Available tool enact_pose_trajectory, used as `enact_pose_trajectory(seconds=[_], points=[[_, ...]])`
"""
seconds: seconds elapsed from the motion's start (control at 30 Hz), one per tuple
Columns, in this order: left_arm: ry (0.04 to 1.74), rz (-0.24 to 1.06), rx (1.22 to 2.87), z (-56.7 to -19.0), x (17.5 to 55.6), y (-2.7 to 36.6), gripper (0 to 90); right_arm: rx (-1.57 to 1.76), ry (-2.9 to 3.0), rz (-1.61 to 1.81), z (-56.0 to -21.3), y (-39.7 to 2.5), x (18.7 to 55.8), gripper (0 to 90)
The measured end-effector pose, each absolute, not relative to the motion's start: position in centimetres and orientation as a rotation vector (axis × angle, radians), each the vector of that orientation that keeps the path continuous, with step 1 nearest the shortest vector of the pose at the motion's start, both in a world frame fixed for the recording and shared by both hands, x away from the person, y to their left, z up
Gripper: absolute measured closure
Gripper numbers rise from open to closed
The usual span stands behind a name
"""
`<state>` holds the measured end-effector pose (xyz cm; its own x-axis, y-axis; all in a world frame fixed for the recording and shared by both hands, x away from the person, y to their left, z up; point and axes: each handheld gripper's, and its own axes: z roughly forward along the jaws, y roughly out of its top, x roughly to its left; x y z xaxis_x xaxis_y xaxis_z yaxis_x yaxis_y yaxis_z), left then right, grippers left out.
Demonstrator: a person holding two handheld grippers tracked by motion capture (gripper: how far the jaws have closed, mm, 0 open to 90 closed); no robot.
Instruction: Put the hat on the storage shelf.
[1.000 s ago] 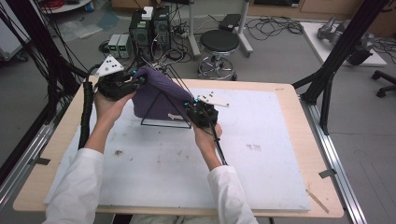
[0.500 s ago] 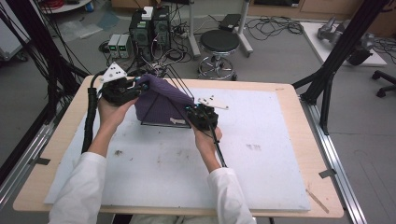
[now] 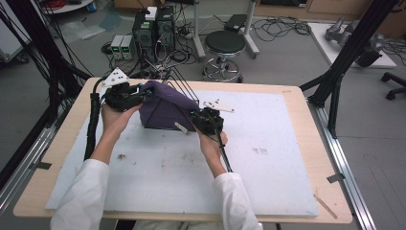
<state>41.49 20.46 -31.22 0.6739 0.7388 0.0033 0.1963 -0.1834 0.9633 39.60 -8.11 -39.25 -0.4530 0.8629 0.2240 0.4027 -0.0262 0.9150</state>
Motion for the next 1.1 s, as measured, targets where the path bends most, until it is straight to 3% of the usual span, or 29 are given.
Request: enact_pose_trajectory(seconds=[0.1, 0.17, 0.27, 0.4, 0.6, 1.1], points=[[0.757, 0.578, 1.709, -31.4, 41.4, 20.6, 70.0, 1.332, 1.838, 1.497, -39.3, -8.3, 39.7, 75.5], [0.758, 0.579, 1.692, -31.6, 41.4, 20.8, 66.8, 1.305, 1.856, 1.509, -39.2, -8.4, 39.6, 67.6], [0.754, 0.569, 1.665, -31.9, 41.5, 21.1, 62.1, 1.296, 1.866, 1.523, -39.2, -8.4, 39.7, 64.4], [0.749, 0.576, 1.647, -31.8, 41.4, 21.4, 50.8, 1.296, 1.842, 1.55, -39.1, -8.7, 39.7, 44.8], [0.771, 0.633, 1.602, -31.8, 41.0, 21.4, 31.9, 1.296, 1.829, 1.568, -39.1, -9.1, 39.8, 31.8], [0.794, 0.669, 1.555, -31.7, 40.6, 21.7, 25.4, 1.308, 1.764, 1.533, -38.9, -9.1, 39.6, 13.2]])
